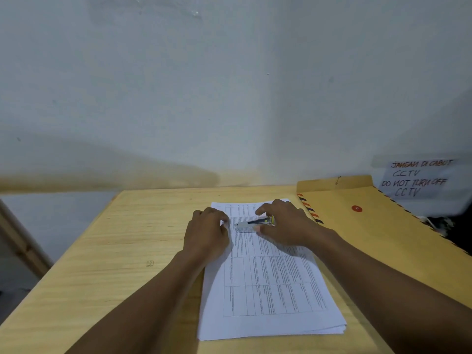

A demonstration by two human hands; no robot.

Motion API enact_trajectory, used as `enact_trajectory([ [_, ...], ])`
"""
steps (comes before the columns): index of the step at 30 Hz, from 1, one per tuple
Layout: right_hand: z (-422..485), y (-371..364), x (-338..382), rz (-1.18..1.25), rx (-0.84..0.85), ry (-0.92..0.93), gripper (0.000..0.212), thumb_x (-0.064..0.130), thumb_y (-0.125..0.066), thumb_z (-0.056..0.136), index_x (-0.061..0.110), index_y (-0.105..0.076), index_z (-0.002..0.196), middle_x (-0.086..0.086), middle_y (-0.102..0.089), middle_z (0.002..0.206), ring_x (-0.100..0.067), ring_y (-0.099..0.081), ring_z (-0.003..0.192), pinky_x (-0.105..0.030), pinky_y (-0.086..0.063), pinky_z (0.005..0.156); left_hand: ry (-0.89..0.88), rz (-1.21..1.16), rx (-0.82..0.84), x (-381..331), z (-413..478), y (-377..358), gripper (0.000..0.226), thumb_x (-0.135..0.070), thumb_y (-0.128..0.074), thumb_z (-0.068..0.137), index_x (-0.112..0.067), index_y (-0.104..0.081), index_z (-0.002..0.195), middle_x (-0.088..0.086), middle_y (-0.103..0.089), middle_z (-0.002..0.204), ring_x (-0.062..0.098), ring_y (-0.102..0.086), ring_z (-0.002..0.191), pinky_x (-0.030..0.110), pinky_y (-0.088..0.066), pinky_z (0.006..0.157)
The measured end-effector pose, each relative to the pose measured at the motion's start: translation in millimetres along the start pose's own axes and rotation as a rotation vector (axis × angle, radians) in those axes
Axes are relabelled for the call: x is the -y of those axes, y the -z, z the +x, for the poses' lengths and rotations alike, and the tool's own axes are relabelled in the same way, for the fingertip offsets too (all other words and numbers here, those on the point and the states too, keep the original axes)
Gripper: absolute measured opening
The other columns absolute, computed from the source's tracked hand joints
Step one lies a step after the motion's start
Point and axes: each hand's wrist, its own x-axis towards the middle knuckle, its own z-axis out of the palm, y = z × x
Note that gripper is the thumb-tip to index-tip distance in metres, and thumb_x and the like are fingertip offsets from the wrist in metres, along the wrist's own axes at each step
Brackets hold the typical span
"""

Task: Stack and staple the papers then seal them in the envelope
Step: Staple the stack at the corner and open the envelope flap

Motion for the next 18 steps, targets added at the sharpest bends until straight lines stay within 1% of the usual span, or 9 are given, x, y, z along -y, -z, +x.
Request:
enact_trajectory([
  [2,-5.7,5.9,-7.6,0.033,-0.014,-0.027,0.044,0.056,-0.059,0.087,0.037,-0.056,0.126,0.004,-0.053,0.125,-0.021,-0.046,0.125,-0.043,-0.039,0.103,0.018,0.025,-0.007,-4.7,0.5,2.2,0.035,-0.019,-0.05,0.095,-0.027,-0.066,0.124,-0.004,-0.059,0.138,0.027,-0.046,0.128,0.036,-0.04,0.098],
  [5,-15.3,18.1,-23.0,0.031,-0.047,-0.076,0.044,0.056,-0.062,0.087,0.036,-0.056,0.126,0.002,-0.054,0.127,-0.02,-0.049,0.122,-0.044,-0.041,0.103,0.011,0.019,-0.032,-16.1,2.6,2.7,0.033,-0.021,-0.053,0.094,-0.027,-0.066,0.124,-0.003,-0.059,0.137,0.026,-0.047,0.127,0.036,-0.039,0.097],
  [8,-26.7,33.2,-38.8,0.054,-0.065,-0.12,0.044,0.053,-0.063,0.088,0.032,-0.057,0.126,0.002,-0.055,0.127,-0.019,-0.052,0.118,-0.045,-0.043,0.102,-0.045,0.006,-0.059,-35.2,6.4,2.2,0.031,-0.025,-0.057,0.093,-0.027,-0.066,0.122,-0.003,-0.06,0.132,0.025,-0.049,0.122,0.037,-0.041,0.097],
  [10,-35.4,42.9,-50.1,0.048,-0.078,-0.141,0.043,0.05,-0.064,0.088,0.029,-0.059,0.125,0.002,-0.056,0.126,-0.018,-0.054,0.113,-0.044,-0.045,0.099,-0.104,-0.016,-0.059,-51.7,9.1,0.4,0.03,-0.025,-0.057,0.094,-0.027,-0.066,0.122,-0.003,-0.061,0.131,0.025,-0.05,0.122,0.037,-0.041,0.098],
  [13,-48.5,56.0,-68.4,0.036,-0.093,-0.192,0.041,0.048,-0.065,0.087,0.027,-0.061,0.122,0.001,-0.056,0.124,-0.018,-0.054,0.11,-0.038,-0.047,0.093,-0.178,-0.079,-0.022,-78.1,10.9,-6.3,0.03,-0.026,-0.056,0.095,-0.026,-0.066,0.123,-0.002,-0.062,0.129,0.025,-0.05,0.123,0.038,-0.042,0.1],
  [15,-56.9,62.3,-80.4,0.002,-0.097,-0.222,0.04,0.048,-0.065,0.087,0.026,-0.062,0.121,-0.001,-0.056,0.125,-0.019,-0.054,0.111,-0.038,-0.047,0.093,-0.226,-0.112,0.012,-95.8,10.3,-13.0,0.031,-0.026,-0.055,0.096,-0.025,-0.065,0.125,-0.002,-0.064,0.126,0.024,-0.052,0.123,0.039,-0.044,0.101],
  [18,-68.0,66.9,-94.5,-0.016,-0.106,-0.255,0.039,0.044,-0.066,0.088,0.024,-0.062,0.121,-0.001,-0.057,0.126,-0.018,-0.053,0.109,-0.033,-0.046,0.089,-0.286,-0.142,0.052,-120.4,6.8,-23.6,0.032,-0.026,-0.056,0.095,-0.024,-0.065,0.126,-0.002,-0.067,0.123,0.023,-0.055,0.119,0.038,-0.043,0.102],
])
